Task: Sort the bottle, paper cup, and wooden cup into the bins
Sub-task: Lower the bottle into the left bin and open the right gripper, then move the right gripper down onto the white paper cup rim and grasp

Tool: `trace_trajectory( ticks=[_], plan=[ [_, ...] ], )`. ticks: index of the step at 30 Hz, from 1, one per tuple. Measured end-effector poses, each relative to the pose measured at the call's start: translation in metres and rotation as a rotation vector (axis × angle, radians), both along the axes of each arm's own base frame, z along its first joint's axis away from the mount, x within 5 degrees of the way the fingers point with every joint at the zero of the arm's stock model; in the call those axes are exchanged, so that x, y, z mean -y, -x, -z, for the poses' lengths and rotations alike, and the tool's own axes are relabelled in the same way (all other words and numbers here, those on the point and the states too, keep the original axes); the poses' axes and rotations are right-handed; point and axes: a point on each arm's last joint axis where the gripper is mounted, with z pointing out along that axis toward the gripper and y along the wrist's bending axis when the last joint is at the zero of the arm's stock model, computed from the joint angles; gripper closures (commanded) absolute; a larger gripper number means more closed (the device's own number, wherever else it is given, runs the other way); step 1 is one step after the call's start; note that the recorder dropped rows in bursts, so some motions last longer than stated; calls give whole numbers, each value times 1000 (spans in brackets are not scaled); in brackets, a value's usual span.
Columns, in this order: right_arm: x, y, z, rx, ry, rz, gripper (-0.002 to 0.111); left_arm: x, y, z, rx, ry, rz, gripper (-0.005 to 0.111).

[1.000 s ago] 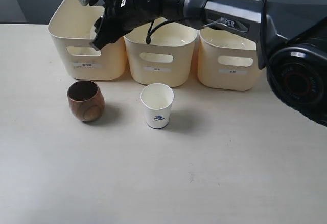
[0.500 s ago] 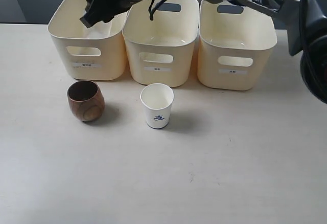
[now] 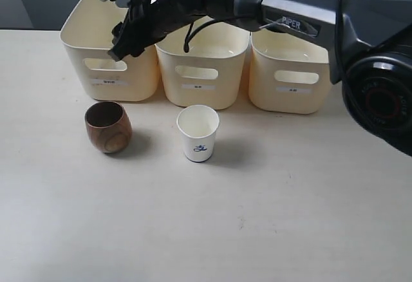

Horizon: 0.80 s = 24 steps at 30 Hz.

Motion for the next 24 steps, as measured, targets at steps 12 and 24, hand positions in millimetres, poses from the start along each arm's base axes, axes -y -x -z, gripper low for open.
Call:
trace_trajectory(
  ticks=[12,24],
  plan=[
    [0,2,-2,-24,-1,-5,42,0,0,0,0,0,0,107],
    [30,56,-113,-81,23,-126,46,0,0,0,0,0,0,107]
  ],
)
